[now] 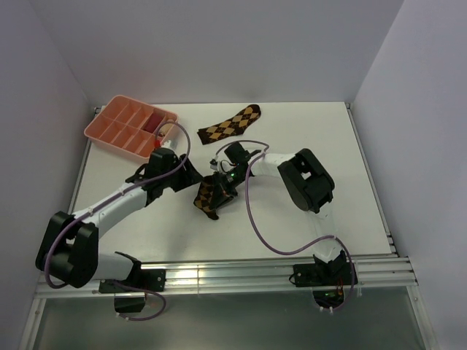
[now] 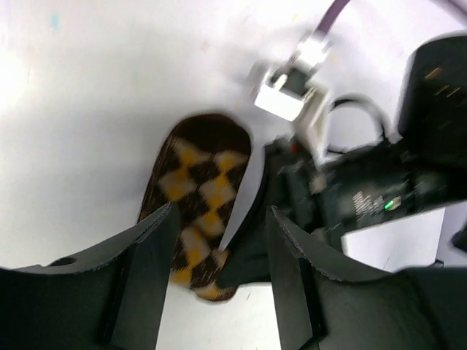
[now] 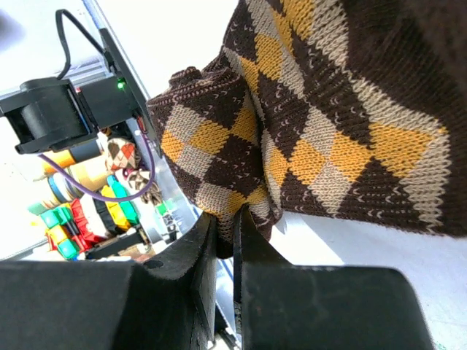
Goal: Roll the socks
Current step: Roll the sock at the center of the board.
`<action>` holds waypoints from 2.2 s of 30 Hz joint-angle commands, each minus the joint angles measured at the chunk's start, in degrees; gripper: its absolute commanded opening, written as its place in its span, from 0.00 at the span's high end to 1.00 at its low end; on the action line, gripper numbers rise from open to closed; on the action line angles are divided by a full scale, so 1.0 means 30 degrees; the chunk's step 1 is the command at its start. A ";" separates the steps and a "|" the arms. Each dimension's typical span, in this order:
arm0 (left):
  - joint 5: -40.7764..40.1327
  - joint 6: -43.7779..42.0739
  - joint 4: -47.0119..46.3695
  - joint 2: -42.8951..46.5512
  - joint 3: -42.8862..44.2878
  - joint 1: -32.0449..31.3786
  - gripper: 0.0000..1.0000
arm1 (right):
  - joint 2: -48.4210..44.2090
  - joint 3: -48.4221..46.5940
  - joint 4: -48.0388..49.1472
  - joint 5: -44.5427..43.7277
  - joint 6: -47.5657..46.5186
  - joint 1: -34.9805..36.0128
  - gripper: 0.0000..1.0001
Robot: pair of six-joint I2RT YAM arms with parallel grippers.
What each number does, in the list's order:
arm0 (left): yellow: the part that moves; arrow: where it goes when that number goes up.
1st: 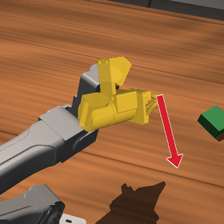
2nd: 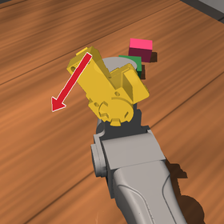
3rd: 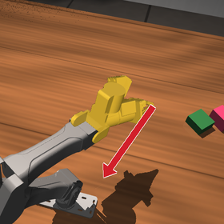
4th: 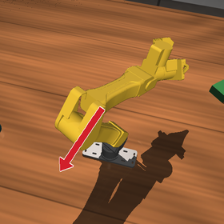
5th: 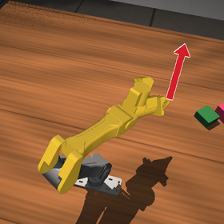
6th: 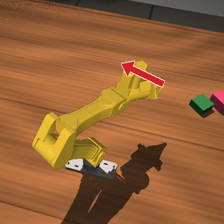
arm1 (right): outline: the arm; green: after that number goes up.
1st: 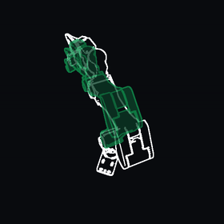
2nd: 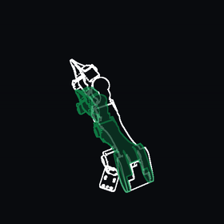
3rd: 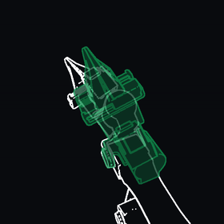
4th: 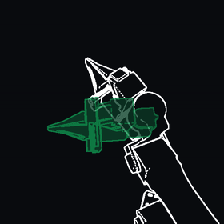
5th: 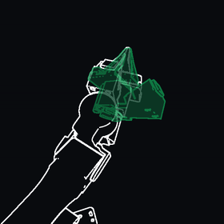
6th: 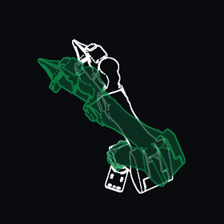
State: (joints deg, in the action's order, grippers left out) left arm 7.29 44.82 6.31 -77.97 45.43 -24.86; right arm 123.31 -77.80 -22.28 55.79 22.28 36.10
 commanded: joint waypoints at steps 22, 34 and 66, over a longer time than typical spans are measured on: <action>-0.0086 0.3225 -0.2717 -0.0931 -0.3922 -0.0121 0.48 | 0.1144 -0.0991 -0.1596 -0.3128 -0.1129 0.0389 1.00; -0.0642 0.3021 -0.1517 -0.2484 -0.3953 -0.0062 0.63 | -0.4242 0.1498 0.1625 -0.7106 -0.2269 0.1003 0.56; 0.0118 0.0062 0.1531 -0.5678 -0.0027 0.0260 0.68 | -0.7002 0.5455 0.7105 -2.4278 -0.9449 0.9793 0.38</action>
State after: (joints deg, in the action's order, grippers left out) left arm 9.72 48.66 5.93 -92.49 44.69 -24.38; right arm 100.62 -61.69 -3.40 -14.24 -4.43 64.58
